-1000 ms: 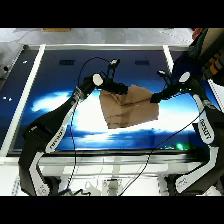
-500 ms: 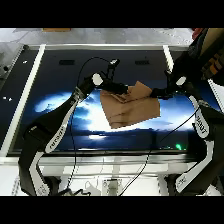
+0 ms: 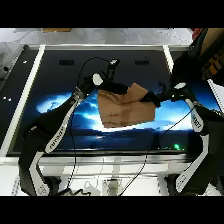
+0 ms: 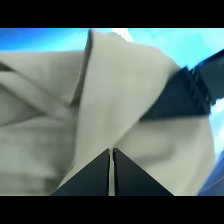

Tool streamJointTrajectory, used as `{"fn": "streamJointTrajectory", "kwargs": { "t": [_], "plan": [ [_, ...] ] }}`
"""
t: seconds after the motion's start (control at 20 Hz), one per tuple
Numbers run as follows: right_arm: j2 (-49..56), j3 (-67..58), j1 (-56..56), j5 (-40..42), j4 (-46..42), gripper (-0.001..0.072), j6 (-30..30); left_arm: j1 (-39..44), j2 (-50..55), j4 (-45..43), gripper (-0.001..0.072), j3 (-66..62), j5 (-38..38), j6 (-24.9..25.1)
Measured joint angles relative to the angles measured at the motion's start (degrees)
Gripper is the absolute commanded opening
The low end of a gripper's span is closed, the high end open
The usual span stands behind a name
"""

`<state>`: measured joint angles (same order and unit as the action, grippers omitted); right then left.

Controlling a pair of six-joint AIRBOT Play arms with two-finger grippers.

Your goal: Fold the clothes and pants, and hang the long-sleeved shirts on hangers.

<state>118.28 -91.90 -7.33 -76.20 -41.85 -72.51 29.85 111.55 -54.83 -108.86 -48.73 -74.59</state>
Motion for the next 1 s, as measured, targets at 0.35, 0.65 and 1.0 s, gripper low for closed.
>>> {"fn": "streamJointTrajectory", "kwargs": {
  "t": [0.35,0.65,1.0],
  "plan": [
    [0.5,-3.8,8.8,5.6,1.4,0.0023,4.4,-1.0,-0.8,-3.5,0.0012,0.0,-3.8,0.0],
    [-3.4,-16.9,6.3,-5.9,5.2,0.0023,3.6,-6.0,-8.3,-13.0,0.0012,0.0,-14.4,0.0],
    [-17.5,-23.8,-11.4,-12.9,11.1,0.0023,-5.7,-10.0,-24.3,-15.4,0.0012,0.0,-21.9,0.3]
  ]
}}
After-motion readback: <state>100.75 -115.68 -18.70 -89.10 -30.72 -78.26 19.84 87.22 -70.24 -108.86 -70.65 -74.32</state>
